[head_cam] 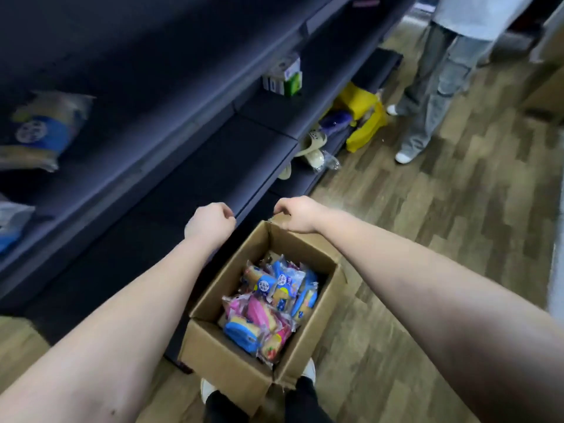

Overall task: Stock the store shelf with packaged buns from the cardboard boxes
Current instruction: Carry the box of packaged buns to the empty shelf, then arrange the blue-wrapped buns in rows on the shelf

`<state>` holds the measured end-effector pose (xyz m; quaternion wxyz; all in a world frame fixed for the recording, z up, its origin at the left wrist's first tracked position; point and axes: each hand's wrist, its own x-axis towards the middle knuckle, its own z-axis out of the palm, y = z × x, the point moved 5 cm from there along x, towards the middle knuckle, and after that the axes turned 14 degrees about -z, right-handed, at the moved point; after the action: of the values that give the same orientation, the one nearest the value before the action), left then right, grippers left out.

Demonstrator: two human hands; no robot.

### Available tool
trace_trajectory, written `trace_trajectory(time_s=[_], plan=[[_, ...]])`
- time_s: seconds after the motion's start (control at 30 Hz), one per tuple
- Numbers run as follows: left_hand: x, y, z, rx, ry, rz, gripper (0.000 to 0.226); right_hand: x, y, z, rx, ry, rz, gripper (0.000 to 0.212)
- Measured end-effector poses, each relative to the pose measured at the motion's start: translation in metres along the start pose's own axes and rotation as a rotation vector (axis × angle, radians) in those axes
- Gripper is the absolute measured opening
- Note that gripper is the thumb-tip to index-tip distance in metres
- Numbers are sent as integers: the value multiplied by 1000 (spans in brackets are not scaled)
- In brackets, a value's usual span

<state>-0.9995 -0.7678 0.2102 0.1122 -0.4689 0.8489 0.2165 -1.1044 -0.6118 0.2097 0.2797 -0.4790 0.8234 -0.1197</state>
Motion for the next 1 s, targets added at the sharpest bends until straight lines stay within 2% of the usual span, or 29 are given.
trace_trajectory(time_s=[0.23,0.47,0.73,0.87,1.0], plan=[[-51,-35,-70,68,79,-24,27,16,-93,-49,-155,53,-241,47],[-97,-97,-128,-71,232,-87,29,5,-200,-49,-150,147,-432,47],[-164,-195,-140,-116,286,-214,28,-29,-274,-22,-173,114,-555,50],[-187,-222,-152,-146,345,-237,27,-40,-295,-13,-178,145,-596,50],[-205,-242,-151,-147,362,-257,28,-41,-306,-6,-240,108,-615,50]])
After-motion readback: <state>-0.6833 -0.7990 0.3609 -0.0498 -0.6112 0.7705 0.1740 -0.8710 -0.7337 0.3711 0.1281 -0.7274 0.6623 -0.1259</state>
